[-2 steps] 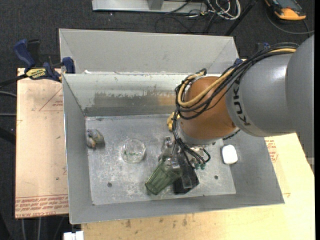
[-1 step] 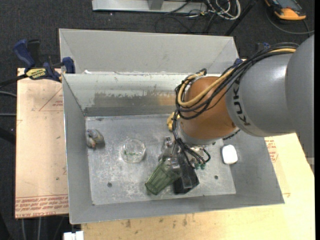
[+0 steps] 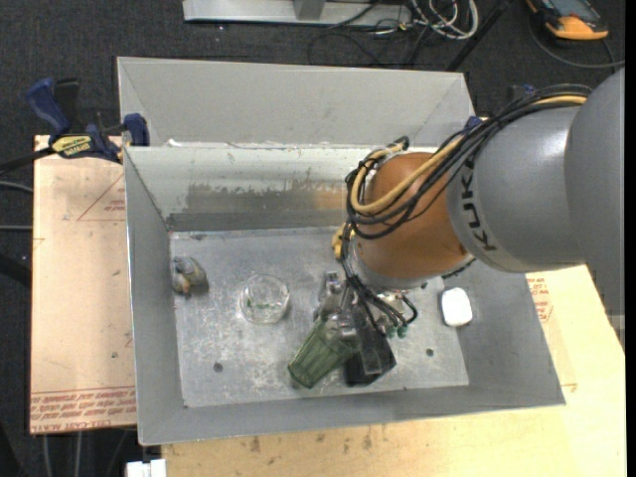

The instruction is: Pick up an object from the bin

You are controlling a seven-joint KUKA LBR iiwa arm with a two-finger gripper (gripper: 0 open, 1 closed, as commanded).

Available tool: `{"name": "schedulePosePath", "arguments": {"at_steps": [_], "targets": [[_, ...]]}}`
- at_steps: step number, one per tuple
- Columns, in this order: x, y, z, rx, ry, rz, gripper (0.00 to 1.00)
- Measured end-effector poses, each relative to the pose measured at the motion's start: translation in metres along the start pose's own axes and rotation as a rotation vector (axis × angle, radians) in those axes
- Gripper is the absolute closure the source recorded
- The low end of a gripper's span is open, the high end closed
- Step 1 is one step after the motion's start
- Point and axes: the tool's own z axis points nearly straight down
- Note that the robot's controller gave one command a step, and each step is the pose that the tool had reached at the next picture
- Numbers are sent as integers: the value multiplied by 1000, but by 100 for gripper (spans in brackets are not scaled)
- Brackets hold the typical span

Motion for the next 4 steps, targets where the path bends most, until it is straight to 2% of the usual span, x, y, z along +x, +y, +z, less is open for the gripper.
{"name": "schedulePosePath", "arguments": {"at_steps": [4], "targets": [[0,-1,0,-1,1,3,100]]}}
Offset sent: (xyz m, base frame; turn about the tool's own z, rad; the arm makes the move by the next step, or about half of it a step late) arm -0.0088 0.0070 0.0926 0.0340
